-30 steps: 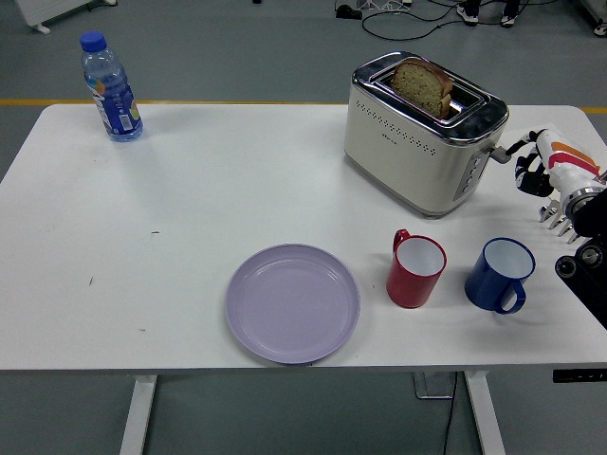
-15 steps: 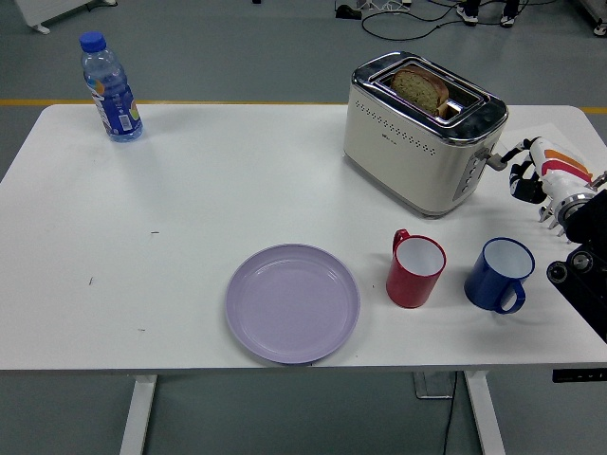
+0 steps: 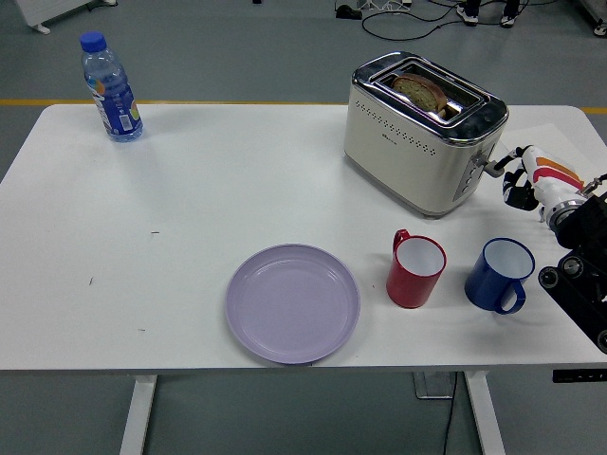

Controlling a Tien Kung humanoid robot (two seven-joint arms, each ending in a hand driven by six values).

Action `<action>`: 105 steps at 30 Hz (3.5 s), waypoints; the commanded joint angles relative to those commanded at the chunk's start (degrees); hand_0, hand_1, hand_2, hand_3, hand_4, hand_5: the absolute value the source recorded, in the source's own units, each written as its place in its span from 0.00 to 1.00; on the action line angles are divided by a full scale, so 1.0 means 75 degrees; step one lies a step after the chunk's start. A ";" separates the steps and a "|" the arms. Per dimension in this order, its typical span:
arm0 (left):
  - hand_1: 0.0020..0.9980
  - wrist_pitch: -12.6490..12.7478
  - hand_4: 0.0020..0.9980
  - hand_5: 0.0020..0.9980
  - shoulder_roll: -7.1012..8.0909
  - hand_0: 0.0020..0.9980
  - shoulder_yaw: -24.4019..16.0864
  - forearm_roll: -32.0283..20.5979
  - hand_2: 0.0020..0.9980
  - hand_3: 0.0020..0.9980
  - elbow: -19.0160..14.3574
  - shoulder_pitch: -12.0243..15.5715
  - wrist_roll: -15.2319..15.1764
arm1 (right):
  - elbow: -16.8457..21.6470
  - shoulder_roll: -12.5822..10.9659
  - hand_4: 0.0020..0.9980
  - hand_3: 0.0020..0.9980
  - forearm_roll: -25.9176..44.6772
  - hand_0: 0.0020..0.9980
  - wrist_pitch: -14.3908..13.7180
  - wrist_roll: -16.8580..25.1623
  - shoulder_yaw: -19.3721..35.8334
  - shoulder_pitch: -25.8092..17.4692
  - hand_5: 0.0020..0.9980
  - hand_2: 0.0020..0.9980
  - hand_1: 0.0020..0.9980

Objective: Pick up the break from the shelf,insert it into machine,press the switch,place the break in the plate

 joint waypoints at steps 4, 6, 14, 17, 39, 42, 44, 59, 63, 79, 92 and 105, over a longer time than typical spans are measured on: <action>0.47 0.0000 0.27 0.81 0.0000 0.63 -0.0023 0.0028 0.46 0.51 0.0000 -0.0008 0.0004 | -0.0084 0.0038 0.36 0.58 0.0006 0.22 0.0007 -0.0023 -0.0028 0.0005 0.00 0.34 0.23; 0.47 0.0001 0.27 0.81 0.0000 0.63 -0.0026 0.0029 0.46 0.51 0.0000 -0.0009 0.0004 | -0.0151 0.0059 0.36 0.58 0.0014 0.22 0.0006 -0.0034 -0.0054 0.0008 0.00 0.34 0.23; 0.47 0.0004 0.27 0.81 0.0000 0.63 0.0006 -0.0002 0.46 0.51 0.0000 -0.0004 0.0007 | -0.0331 0.0124 0.36 0.58 0.0036 0.22 -0.0021 -0.0028 -0.0114 -0.0018 0.00 0.34 0.23; 0.47 0.0003 0.27 0.81 0.0000 0.63 0.0000 0.0011 0.46 0.51 0.0000 -0.0002 0.0011 | -0.0356 0.0132 0.36 0.58 0.0033 0.22 -0.0028 -0.0025 -0.0118 -0.0023 0.00 0.34 0.23; 0.47 -0.0016 0.27 0.81 0.0000 0.63 -0.0040 0.0100 0.46 0.51 0.0000 0.0071 0.0042 | -0.0134 -0.0284 0.35 0.58 -0.0516 0.24 -0.0166 -0.0246 0.1193 -0.0178 0.00 0.36 0.25; 0.47 -0.0023 0.27 0.81 0.0000 0.63 -0.0002 0.0067 0.46 0.51 0.0000 0.0072 0.0040 | 0.0044 -0.0342 0.41 0.69 -0.0493 0.33 -0.0245 -0.0213 0.1243 -0.0109 0.19 0.50 0.37; 0.47 -0.0031 0.27 0.81 0.0000 0.63 0.0028 0.0031 0.46 0.51 0.0000 0.0064 0.0038 | 0.0183 -0.0354 0.41 0.69 -0.0425 0.33 -0.0270 -0.0120 0.1236 -0.0026 0.19 0.50 0.37; 0.47 0.0028 0.27 0.81 0.0000 0.63 0.0264 -0.0333 0.46 0.51 0.0000 -0.0052 -0.0032 | 0.0446 -0.0022 0.75 0.85 0.0295 0.90 -0.0304 0.0878 0.0189 0.1885 0.28 0.91 0.83; 0.47 0.0052 0.27 0.81 0.0000 0.63 0.0348 -0.0419 0.46 0.51 0.0000 -0.0070 -0.0035 | 0.0166 0.0241 0.75 0.85 0.0357 0.90 -0.0219 0.0984 -0.0214 0.2439 0.28 0.91 0.83; 0.46 0.0176 0.27 0.81 0.0055 0.63 0.0483 -0.0598 0.44 0.51 0.0000 -0.0117 -0.0080 | -0.2128 0.1737 0.79 0.82 0.1046 0.89 0.0196 0.1062 -0.1088 0.3748 0.27 0.88 0.82; 0.45 0.0288 0.27 0.81 0.0098 0.63 0.0540 -0.0592 0.44 0.51 0.0000 -0.0152 -0.0095 | -0.4212 0.2553 0.79 0.82 0.0389 0.87 -0.0172 0.1374 -0.1484 0.4285 0.24 0.85 0.80; 0.45 0.0318 0.27 0.80 0.0127 0.63 0.0568 -0.0486 0.43 0.51 0.0000 -0.0181 -0.0051 | -0.5246 0.2663 0.79 0.80 0.0297 0.83 -0.0130 0.1301 -0.1611 0.4665 0.24 0.78 0.75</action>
